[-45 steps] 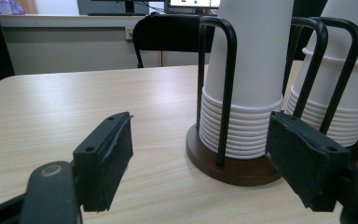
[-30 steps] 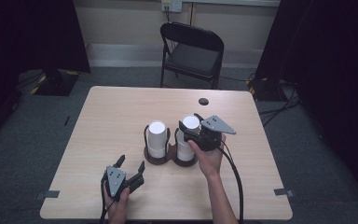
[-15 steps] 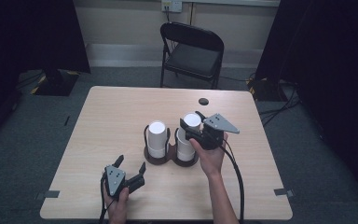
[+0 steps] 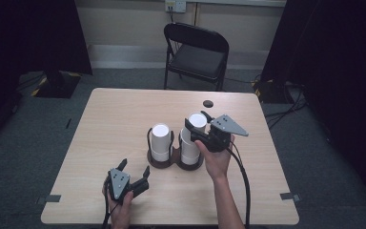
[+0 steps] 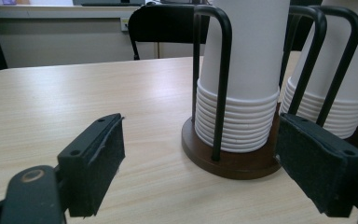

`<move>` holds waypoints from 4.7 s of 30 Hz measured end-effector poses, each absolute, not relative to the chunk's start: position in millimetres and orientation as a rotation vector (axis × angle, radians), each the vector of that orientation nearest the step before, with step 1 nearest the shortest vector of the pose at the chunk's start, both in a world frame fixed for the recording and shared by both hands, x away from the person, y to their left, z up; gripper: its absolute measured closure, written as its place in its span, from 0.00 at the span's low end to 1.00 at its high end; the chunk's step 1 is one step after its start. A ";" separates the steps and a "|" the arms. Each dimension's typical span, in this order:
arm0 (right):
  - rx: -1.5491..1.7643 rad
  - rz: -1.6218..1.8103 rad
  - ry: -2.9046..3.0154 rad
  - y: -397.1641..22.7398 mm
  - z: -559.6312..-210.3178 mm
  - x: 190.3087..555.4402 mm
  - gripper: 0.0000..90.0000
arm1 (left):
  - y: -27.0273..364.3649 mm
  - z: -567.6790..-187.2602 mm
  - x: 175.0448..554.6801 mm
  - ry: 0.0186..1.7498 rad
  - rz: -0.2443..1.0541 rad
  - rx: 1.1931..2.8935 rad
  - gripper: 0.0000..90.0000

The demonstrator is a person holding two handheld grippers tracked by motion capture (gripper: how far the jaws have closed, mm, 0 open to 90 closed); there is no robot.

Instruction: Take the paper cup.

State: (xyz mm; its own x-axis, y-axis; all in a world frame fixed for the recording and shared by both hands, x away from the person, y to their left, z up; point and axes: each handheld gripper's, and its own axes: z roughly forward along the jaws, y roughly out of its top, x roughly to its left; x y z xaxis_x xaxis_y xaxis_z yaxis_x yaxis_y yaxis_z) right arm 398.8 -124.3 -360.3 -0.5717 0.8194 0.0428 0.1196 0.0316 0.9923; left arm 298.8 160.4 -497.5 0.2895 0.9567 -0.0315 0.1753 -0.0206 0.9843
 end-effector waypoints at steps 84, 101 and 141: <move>1.340 2.200 1.588 -162.3 -422.4 310.9 0.40 | 119.1 -473.3 303.1 0.764 0.530 1.564 0.31; 1.400 2.361 1.593 -157.2 -424.5 313.2 0.40 | 98.7 -467.3 301.1 0.626 0.551 1.475 0.57; 1.313 2.179 1.726 -136.2 -420.6 314.5 0.32 | 101.5 -465.8 298.3 0.542 0.511 1.437 0.95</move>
